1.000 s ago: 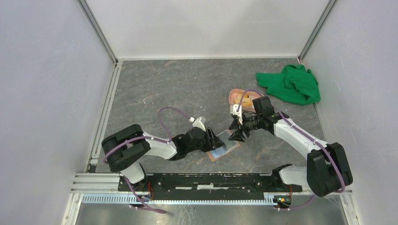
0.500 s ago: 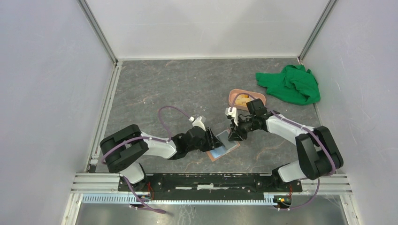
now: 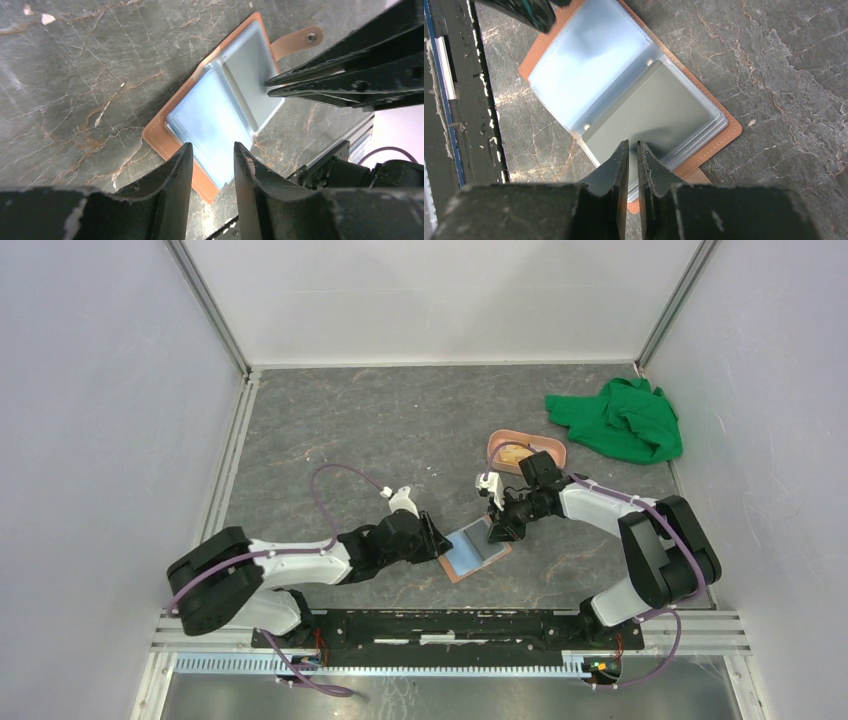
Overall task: Put the credit cards into the card holder
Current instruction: Open the card holder at the center of the board.
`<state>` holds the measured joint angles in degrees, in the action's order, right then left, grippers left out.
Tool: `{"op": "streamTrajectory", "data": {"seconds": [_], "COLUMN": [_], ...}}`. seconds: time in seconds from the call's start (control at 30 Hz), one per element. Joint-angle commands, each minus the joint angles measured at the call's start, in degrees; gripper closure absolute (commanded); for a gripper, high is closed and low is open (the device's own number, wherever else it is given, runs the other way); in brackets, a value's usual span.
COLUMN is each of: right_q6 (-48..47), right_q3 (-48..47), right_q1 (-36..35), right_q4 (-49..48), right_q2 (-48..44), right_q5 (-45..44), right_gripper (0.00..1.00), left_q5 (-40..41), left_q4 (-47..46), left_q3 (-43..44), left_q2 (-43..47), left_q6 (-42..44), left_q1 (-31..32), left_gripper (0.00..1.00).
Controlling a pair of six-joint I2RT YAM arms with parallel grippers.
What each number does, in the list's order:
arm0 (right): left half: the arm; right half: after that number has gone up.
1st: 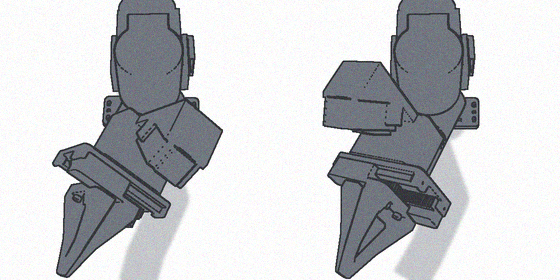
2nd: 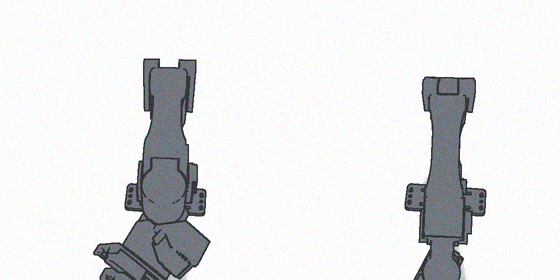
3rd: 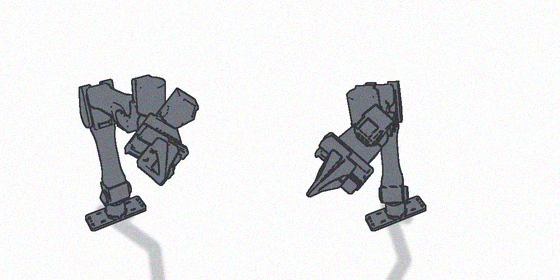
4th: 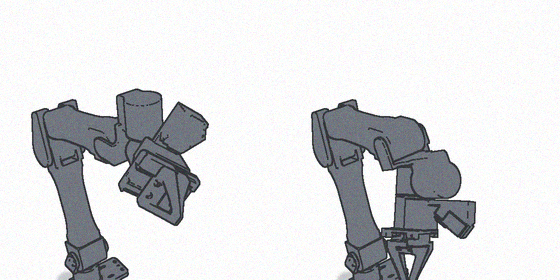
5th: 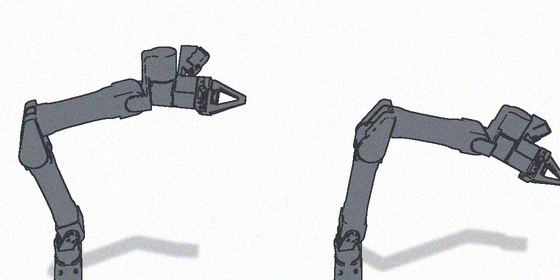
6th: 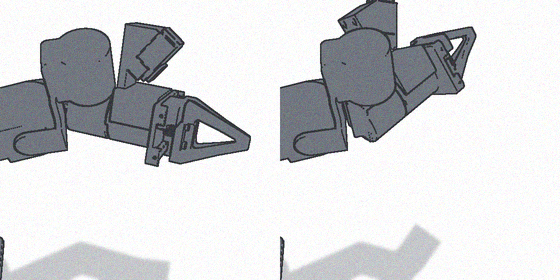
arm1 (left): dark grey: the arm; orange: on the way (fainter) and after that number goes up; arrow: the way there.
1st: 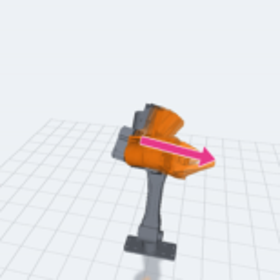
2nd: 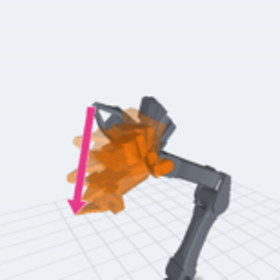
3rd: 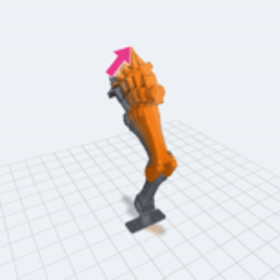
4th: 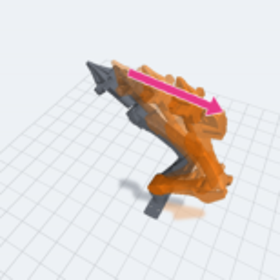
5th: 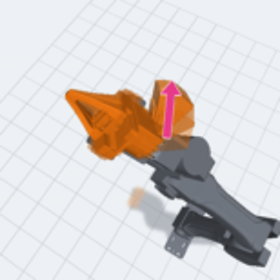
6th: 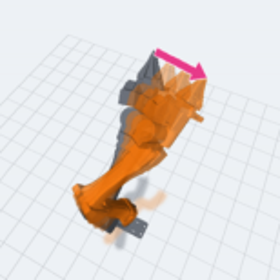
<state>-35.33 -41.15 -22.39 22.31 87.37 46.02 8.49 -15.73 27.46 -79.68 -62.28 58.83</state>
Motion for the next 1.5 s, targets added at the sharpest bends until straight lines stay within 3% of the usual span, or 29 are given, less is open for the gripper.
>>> {"op": "streamTrajectory", "data": {"seconds": [0.0, 0.17, 0.57, 1.03, 1.47], "right_q6": [-2.9, -4.2, -4.7, 0.8, 1.2], "right_q3": [-1.8, -2.7, -2.6, -1.5, -0.8], "right_q1": [-0.2, -0.2, 1.4, 3.9, 4.3], "right_q4": [1.6, 2.9, 3.3, -1.4, -1.9], "right_q2": [-1.6, -1.6, -3.7, -4.3, -3.9], "right_q5": [2.1, 4.4, 5.7, -2.4, -8.2], "right_gripper": [0.83, 0.82, 0.81, 0.79, 0.80], "left_q5": [2.8, -1.4, -7.6, -8.2, -6.1], "left_q4": [6.0, 1.5, -15.3, -20.4, -14.3], "left_q3": [1.4, 3.9, 4.2, 6.5, 8.0], "left_q2": [9.0, 12.7, -3.7, -15.3, -19.0], "left_q6": [5.8, 7.8, 2.2, 0.0, 0.5], "left_q1": [-0.3, -0.3, -0.3, -0.4, -0.9], "left_gripper": [0.58, 0.57, 0.63, 0.64, 0.64]}}
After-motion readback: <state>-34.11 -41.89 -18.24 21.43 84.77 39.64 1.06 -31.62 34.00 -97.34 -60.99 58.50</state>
